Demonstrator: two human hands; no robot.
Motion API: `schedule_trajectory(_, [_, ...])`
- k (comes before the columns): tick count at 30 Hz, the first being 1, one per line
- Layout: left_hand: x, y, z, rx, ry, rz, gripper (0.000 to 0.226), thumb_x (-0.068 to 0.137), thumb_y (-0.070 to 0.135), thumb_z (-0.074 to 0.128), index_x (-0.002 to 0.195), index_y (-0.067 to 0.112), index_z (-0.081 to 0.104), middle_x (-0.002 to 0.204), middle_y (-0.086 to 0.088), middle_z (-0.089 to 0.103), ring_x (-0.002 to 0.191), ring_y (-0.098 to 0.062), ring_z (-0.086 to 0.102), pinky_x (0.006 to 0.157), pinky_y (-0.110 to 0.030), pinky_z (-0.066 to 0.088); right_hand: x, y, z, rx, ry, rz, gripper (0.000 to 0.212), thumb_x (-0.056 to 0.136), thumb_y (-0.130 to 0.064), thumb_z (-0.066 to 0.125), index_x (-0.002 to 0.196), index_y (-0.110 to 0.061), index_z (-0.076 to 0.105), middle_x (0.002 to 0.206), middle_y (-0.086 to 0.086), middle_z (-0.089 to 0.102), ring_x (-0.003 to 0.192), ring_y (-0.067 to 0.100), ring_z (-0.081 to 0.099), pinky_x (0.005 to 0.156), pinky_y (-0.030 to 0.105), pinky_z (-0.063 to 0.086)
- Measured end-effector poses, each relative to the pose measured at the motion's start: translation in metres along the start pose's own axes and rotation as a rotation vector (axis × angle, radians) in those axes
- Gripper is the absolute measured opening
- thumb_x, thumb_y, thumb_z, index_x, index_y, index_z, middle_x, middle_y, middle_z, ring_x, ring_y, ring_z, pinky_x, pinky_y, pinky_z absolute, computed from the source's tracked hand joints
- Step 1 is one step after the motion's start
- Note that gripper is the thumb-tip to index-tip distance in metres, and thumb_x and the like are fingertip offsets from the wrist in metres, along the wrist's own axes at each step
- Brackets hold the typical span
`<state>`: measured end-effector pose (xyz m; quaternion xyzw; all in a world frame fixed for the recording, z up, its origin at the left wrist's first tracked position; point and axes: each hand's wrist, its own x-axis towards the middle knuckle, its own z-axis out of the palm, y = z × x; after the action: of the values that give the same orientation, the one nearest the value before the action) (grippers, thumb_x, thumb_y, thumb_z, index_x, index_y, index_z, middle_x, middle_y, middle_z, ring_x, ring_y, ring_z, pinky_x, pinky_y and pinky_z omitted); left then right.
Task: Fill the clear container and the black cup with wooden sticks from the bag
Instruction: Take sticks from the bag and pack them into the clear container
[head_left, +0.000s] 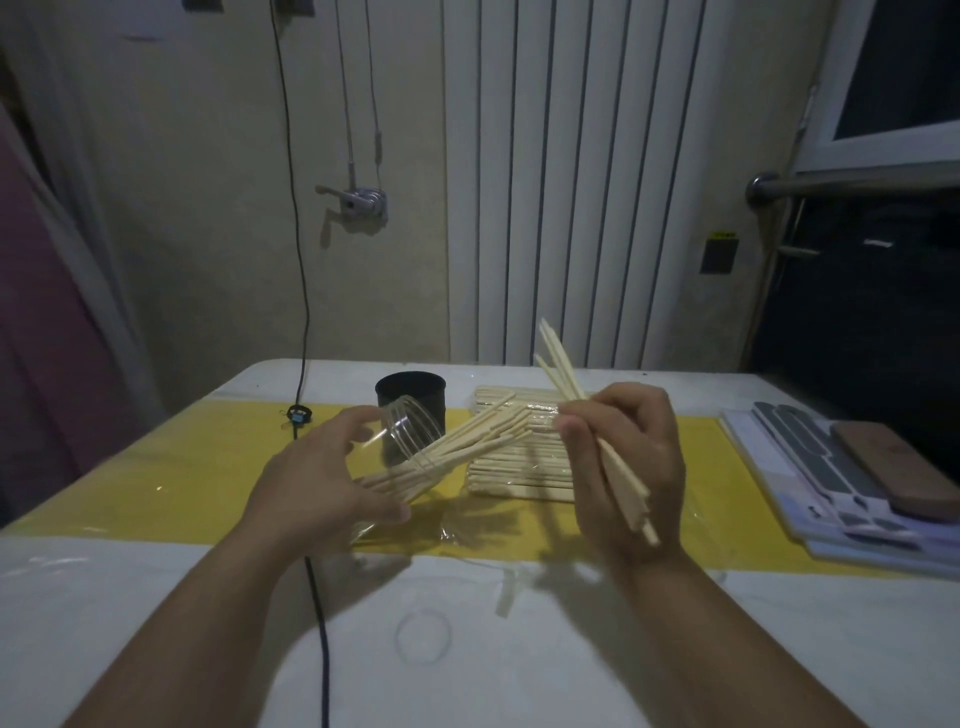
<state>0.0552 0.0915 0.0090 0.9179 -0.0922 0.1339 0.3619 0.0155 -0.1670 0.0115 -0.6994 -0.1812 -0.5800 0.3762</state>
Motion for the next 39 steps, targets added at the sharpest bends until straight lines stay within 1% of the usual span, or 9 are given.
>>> schedule_trajectory(4, [0.000, 0.001, 0.001, 0.048, -0.012, 0.011, 0.094, 0.044, 0.043, 0.093, 0.117, 0.061, 0.037, 0.120, 0.021, 0.056, 0.113, -0.007, 0.054, 0.088, -0.036, 0.048, 0.009, -0.015, -0.004, 0.289, 0.066, 0.373, 0.018, 0.095, -0.030, 0.062, 0.081, -0.021, 0.071, 0.085, 0.009, 0.066, 0.077, 0.014, 0.068, 0.068, 0.021, 0.050])
schedule_trajectory(8, [-0.001, 0.003, 0.000, 0.075, -0.013, 0.018, 0.093, 0.044, 0.042, 0.093, 0.118, 0.061, 0.038, 0.119, 0.021, 0.056, 0.112, -0.007, 0.054, 0.085, -0.034, 0.047, 0.014, -0.027, -0.006, 0.431, -0.026, 0.701, 0.021, 0.095, -0.020, 0.064, 0.078, -0.008, 0.068, 0.060, 0.007, 0.065, 0.053, 0.009, 0.063, 0.054, 0.017, 0.048])
schedule_trajectory(16, [-0.003, 0.005, 0.000, 0.118, -0.040, 0.024, 0.105, 0.036, 0.049, 0.085, 0.133, 0.052, 0.045, 0.117, 0.028, 0.055, 0.113, -0.007, 0.056, 0.084, -0.033, 0.047, 0.009, -0.020, 0.005, 0.407, -0.140, 0.741, 0.022, 0.086, -0.024, 0.074, 0.067, -0.013, 0.069, 0.065, -0.010, 0.068, 0.065, -0.002, 0.063, 0.064, 0.010, 0.045])
schedule_trajectory(20, [-0.003, 0.006, 0.000, 0.133, -0.059, 0.035, 0.108, 0.032, 0.052, 0.082, 0.132, 0.053, 0.045, 0.115, 0.033, 0.055, 0.112, -0.005, 0.057, 0.083, -0.031, 0.047, 0.001, -0.011, 0.012, 0.352, -0.318, 0.788, 0.045, 0.060, -0.058, 0.078, 0.092, -0.030, 0.062, 0.106, 0.002, 0.060, 0.092, 0.006, 0.061, 0.074, 0.012, 0.044])
schedule_trajectory(23, [-0.004, 0.008, -0.001, 0.154, -0.055, 0.052, 0.107, 0.033, 0.052, 0.081, 0.133, 0.052, 0.046, 0.113, 0.034, 0.054, 0.112, -0.005, 0.058, 0.081, -0.031, 0.046, -0.004, -0.005, 0.014, 0.353, -0.298, 0.870, 0.058, 0.064, -0.066, 0.077, 0.104, -0.032, 0.052, 0.113, -0.004, 0.054, 0.106, 0.014, 0.054, 0.087, 0.028, 0.047])
schedule_trajectory(25, [-0.004, 0.008, -0.001, 0.152, -0.045, 0.057, 0.105, 0.034, 0.050, 0.083, 0.132, 0.052, 0.046, 0.111, 0.034, 0.054, 0.111, -0.005, 0.058, 0.079, -0.030, 0.044, -0.005, -0.005, 0.013, 0.418, -0.240, 0.862, 0.044, 0.075, -0.058, 0.068, 0.102, -0.027, 0.054, 0.105, -0.008, 0.057, 0.101, 0.011, 0.055, 0.088, 0.023, 0.046])
schedule_trajectory(29, [-0.003, 0.008, -0.001, 0.139, -0.037, 0.049, 0.103, 0.038, 0.045, 0.088, 0.132, 0.053, 0.046, 0.111, 0.033, 0.054, 0.108, -0.005, 0.058, 0.078, -0.030, 0.044, 0.000, -0.010, 0.013, 0.460, -0.165, 0.838, 0.017, 0.092, -0.035, 0.051, 0.088, -0.018, 0.055, 0.084, -0.008, 0.053, 0.072, 0.000, 0.048, 0.063, 0.007, 0.038])
schedule_trajectory(35, [-0.003, 0.008, 0.000, 0.147, -0.029, 0.041, 0.105, 0.037, 0.046, 0.087, 0.133, 0.051, 0.046, 0.114, 0.031, 0.055, 0.112, -0.006, 0.058, 0.083, -0.031, 0.047, 0.000, -0.014, 0.010, 0.344, -0.159, 0.777, 0.036, 0.075, -0.042, 0.074, 0.077, -0.013, 0.055, 0.056, -0.009, 0.033, 0.050, 0.006, 0.029, 0.046, 0.017, 0.028])
schedule_trajectory(39, [-0.003, 0.008, 0.000, 0.136, -0.031, 0.032, 0.105, 0.037, 0.046, 0.086, 0.134, 0.051, 0.045, 0.114, 0.030, 0.054, 0.113, -0.007, 0.057, 0.085, -0.033, 0.048, 0.004, -0.018, 0.007, 0.477, -0.145, 0.808, 0.032, 0.087, -0.036, 0.064, 0.078, -0.006, 0.058, 0.055, -0.002, 0.053, 0.051, 0.008, 0.043, 0.050, 0.018, 0.037])
